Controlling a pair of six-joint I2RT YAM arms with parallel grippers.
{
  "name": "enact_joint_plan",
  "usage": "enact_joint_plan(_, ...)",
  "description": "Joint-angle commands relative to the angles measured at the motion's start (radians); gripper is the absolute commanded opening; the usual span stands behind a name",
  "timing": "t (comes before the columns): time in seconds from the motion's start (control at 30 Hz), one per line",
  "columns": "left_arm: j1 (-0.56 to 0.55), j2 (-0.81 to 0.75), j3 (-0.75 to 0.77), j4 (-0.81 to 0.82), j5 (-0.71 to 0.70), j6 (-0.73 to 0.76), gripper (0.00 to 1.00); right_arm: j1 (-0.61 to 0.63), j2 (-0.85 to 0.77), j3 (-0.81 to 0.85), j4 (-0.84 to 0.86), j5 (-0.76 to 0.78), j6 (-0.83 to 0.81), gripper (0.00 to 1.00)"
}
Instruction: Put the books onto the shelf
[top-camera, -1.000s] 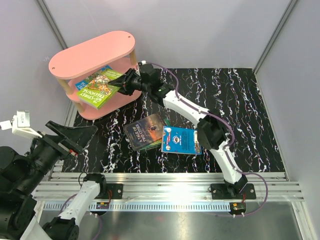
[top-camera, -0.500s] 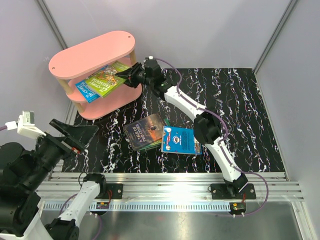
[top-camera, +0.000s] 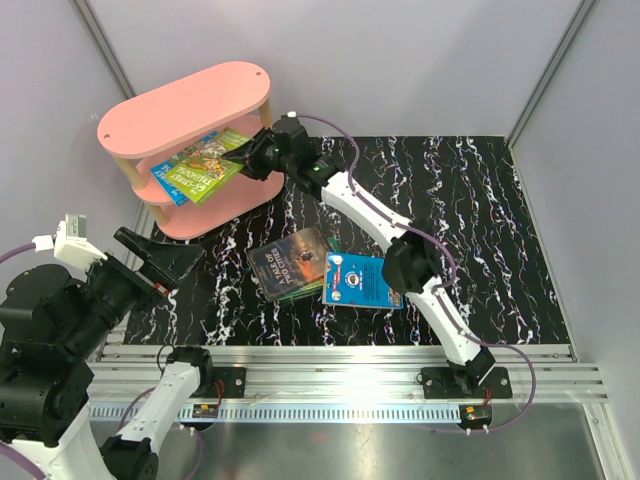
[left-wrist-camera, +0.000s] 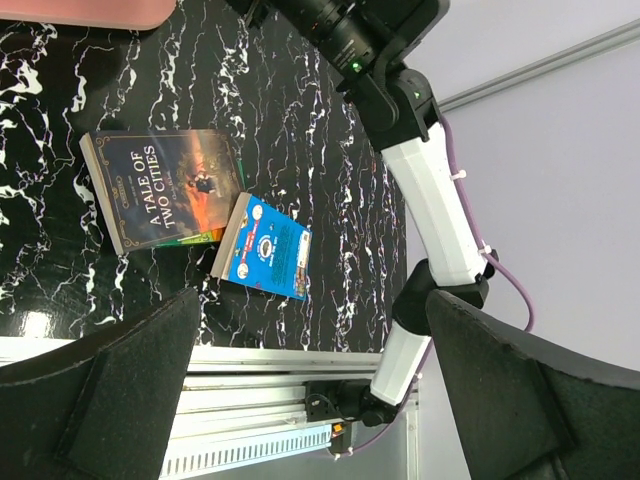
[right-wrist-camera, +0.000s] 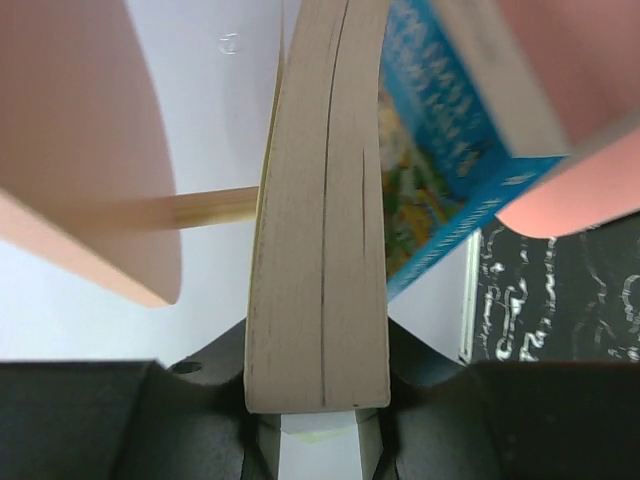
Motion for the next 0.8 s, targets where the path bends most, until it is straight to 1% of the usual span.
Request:
enact_joint_plan(0.0, -0.004, 0.013, 0.001, 0.058, 0.004, -0.007, 0.99, 0.028, 0.016, 0.132, 0.044, 0.061, 0.036, 0.0)
enact_joint_plan(0.13, -0.004, 0.012, 0.006, 0.04, -0.004, -0.005, 0.99, 0.043, 0.018, 0.135, 0.076, 0.115, 0.039, 0.0)
enact_joint_plan(0.2, -0.004, 0.012, 0.012, 0.029, -0.005, -0.001, 0.99, 0.048, 0.021, 0.137, 0.087, 0.138, 0.043, 0.05)
enact_joint_plan(0.33, -0.004, 0.018, 0.033, 0.001, -0.013, 0.013, 0.99, 0.051, 0.03, 0.13, 0.099, 0.179, 0.059, 0.12)
enact_joint_plan(0.4, -0.004, 0.021, 0.038, -0.003, -0.013, 0.018, 0.99, 0.052, 0.039, 0.13, 0.114, 0.201, 0.068, 0.14)
enact_joint_plan(0.57, -0.004, 0.035, 0.07, -0.009, -0.007, 0.022, 0.99, 0.052, 0.087, 0.202, 0.12, 0.279, 0.102, 0.13)
enact_joint_plan(0.63, -0.004, 0.038, 0.079, -0.019, -0.013, 0.028, 0.99, 0.055, 0.096, 0.206, 0.136, 0.294, 0.112, 0.14)
enact_joint_plan(0.7, -0.004, 0.038, 0.084, -0.022, -0.011, 0.033, 0.99, 0.063, 0.105, 0.209, 0.157, 0.302, 0.105, 0.16)
enact_joint_plan(0.77, -0.004, 0.035, 0.081, -0.02, -0.008, 0.033, 0.99, 0.068, 0.113, 0.212, 0.177, 0.31, 0.105, 0.21)
